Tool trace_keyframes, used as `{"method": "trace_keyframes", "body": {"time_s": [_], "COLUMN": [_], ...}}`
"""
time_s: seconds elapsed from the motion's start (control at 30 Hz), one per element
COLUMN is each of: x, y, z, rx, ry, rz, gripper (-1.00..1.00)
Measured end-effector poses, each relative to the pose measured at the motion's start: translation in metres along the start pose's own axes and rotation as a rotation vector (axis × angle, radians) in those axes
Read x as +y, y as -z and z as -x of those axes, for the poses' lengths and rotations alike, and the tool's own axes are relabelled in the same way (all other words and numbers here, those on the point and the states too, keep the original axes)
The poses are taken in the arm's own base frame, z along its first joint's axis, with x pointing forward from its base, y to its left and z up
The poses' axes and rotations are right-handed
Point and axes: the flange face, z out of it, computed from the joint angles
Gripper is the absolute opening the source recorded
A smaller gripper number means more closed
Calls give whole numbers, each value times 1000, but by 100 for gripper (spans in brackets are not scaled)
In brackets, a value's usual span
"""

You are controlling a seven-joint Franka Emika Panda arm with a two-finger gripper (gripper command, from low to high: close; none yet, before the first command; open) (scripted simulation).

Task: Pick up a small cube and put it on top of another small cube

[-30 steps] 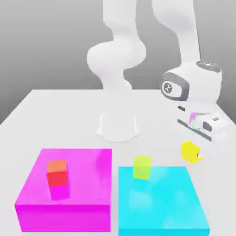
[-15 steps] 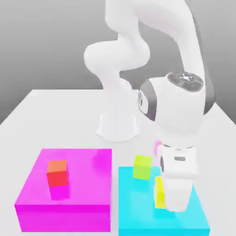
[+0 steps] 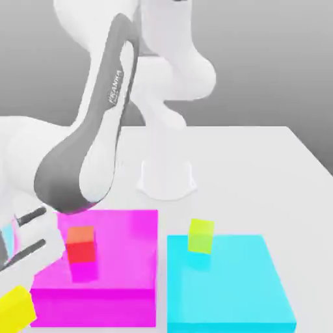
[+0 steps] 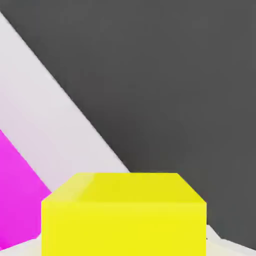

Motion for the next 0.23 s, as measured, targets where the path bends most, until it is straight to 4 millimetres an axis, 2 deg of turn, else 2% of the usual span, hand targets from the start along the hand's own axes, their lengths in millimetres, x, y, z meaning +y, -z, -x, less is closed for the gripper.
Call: {"method": "trace_keyframes", "body": {"time_s": [0.07, 0.1, 0.23], "x": [15, 17, 17], "y": [-30, -41, -41], "z": [3, 4, 4], "rx": [4, 4, 4], "ry": [-7, -8, -8], "rz": [-1, -1, -1], "gripper": [-100, 100, 100]}}
